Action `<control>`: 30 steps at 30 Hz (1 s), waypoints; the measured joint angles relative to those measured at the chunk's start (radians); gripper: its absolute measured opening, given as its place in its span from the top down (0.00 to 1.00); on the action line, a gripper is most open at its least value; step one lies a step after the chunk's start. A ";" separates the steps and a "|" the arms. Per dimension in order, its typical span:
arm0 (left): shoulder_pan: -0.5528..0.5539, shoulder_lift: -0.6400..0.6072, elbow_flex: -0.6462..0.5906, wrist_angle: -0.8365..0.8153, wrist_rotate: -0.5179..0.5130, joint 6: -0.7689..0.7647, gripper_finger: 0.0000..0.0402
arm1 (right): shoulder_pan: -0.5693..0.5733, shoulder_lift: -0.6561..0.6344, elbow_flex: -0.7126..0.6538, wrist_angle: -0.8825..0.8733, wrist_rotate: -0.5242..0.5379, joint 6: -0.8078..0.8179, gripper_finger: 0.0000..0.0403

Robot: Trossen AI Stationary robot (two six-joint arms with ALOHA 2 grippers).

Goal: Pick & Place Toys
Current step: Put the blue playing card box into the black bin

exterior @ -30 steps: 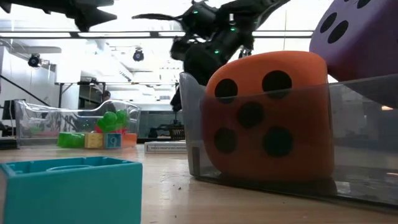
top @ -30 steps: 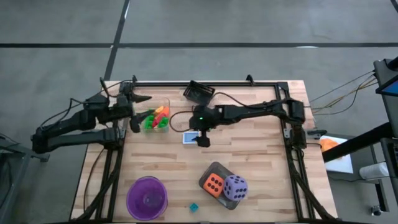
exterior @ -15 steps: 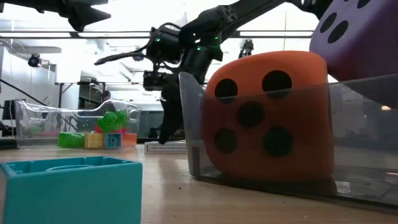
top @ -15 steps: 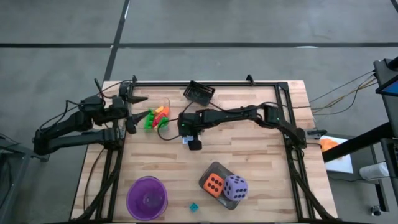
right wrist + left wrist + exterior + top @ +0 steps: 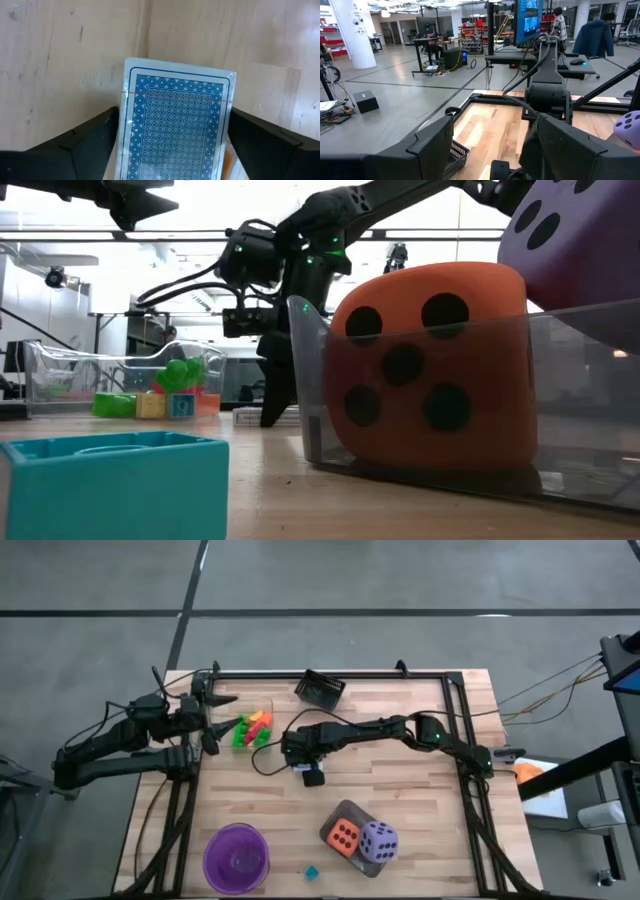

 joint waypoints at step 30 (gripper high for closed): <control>0.000 0.001 -0.001 -0.008 0.000 -0.003 0.29 | 0.041 -0.111 -0.009 0.219 -0.155 -0.041 0.27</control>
